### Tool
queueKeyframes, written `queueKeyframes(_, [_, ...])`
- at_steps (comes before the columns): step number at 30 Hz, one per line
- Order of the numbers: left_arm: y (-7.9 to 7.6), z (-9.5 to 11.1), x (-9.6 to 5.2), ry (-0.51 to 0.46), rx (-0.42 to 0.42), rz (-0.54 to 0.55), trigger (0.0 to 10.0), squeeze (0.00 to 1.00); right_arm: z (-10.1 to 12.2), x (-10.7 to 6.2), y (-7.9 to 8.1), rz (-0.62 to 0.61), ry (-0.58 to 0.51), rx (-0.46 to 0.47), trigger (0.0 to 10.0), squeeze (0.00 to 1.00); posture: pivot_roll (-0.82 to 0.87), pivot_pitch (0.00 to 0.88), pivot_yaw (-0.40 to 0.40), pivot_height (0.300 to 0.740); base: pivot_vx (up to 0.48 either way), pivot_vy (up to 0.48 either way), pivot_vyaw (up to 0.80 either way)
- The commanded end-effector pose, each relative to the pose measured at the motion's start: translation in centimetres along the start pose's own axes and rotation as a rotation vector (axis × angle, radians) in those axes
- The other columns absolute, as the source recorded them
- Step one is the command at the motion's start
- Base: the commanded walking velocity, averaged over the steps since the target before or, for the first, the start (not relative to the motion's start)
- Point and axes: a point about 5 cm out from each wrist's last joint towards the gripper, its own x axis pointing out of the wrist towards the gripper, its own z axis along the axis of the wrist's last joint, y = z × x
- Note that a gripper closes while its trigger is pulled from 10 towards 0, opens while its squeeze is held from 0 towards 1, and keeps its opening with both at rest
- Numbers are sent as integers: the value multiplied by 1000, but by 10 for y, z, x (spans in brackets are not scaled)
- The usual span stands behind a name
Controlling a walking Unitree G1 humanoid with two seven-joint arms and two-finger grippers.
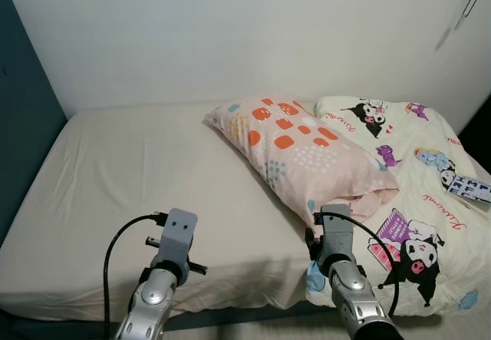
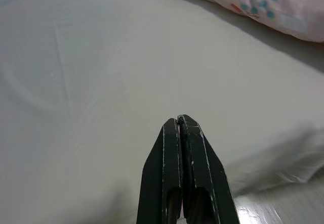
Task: Clean up the room
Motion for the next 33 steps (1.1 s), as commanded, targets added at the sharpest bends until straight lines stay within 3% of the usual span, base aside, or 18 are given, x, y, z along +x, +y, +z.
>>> queueKeyframes(1, [1, -4, 0, 27, 8, -9, 10000, 0, -2, 0, -2, -5, 4, 11, 10000, 0, 43, 114, -32, 661, 0, 0, 0])
queueKeyframes(16, [3, -1, 1, 27, 15, -3, 10000, 0, -1, 1, -1, -3, 4, 23, 10000, 0, 49, 130, -23, 661, 0, 0, 0])
queueKeyframes(22, [12, 3, 8, 34, 9, 28, 10000, 0, 1, 2, 0, 17, 8, 23, 10000, 0, 58, 172, -21, 651, 0, 0, 0])
queueKeyframes(27, [29, 13, 17, 32, -11, 74, 10000, 0, 8, 4, 6, 35, -8, 27, 10000, 0, 63, 253, -8, 636, 0, 0, 0])
queueKeyframes(33, [33, 24, 22, 12, -18, 76, 10000, 0, 21, 9, 10, 48, -35, 26, 10000, 0, 64, 275, -6, 636, 0, 0, 0])
